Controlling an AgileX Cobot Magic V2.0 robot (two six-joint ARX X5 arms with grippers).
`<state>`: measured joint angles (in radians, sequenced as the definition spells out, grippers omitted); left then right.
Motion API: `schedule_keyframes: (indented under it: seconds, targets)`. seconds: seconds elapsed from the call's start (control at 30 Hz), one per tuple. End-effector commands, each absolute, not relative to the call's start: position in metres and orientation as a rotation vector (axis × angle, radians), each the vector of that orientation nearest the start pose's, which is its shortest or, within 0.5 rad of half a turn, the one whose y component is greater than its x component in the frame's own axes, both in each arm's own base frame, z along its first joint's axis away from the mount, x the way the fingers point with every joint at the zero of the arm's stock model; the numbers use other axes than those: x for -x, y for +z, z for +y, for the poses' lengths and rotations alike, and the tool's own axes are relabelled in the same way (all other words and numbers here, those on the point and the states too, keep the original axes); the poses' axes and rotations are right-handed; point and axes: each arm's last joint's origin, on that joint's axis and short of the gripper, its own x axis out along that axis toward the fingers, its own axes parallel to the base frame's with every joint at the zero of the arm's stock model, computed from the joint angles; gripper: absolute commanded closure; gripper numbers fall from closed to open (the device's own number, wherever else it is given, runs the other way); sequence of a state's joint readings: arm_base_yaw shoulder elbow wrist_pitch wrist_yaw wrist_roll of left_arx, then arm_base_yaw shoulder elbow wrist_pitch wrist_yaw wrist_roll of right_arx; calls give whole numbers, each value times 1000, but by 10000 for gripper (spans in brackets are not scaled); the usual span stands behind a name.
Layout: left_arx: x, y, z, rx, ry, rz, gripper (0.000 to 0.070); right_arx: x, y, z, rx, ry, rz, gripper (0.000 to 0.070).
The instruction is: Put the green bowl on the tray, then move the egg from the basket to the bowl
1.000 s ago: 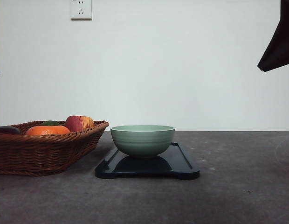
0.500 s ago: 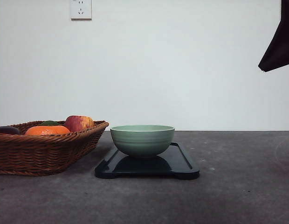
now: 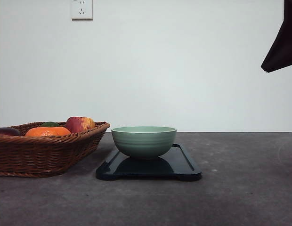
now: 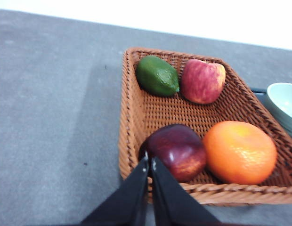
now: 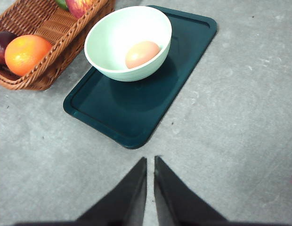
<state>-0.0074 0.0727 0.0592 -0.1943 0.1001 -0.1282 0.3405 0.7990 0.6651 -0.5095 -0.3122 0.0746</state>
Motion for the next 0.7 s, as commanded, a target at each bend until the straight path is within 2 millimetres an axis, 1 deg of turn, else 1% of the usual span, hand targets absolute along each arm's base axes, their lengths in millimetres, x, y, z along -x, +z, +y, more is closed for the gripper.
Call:
schedule_keyframes:
  seconds: [0.0,0.07,0.23,0.67]
  targets:
    - [-97,155,-3,125,-86,195,700,-151,264,64,-52,615,665,681]
    - [-96,150,-2,124,-81,193,700,-151,264,64,-52,615,666,681]
    - [-96,151,-2,82,-83,167,700,-151,264,64,-52,615,665,681]
    - [-96,151,-2,83,-84,165,700,-151,264,64,-52,615,665,681]
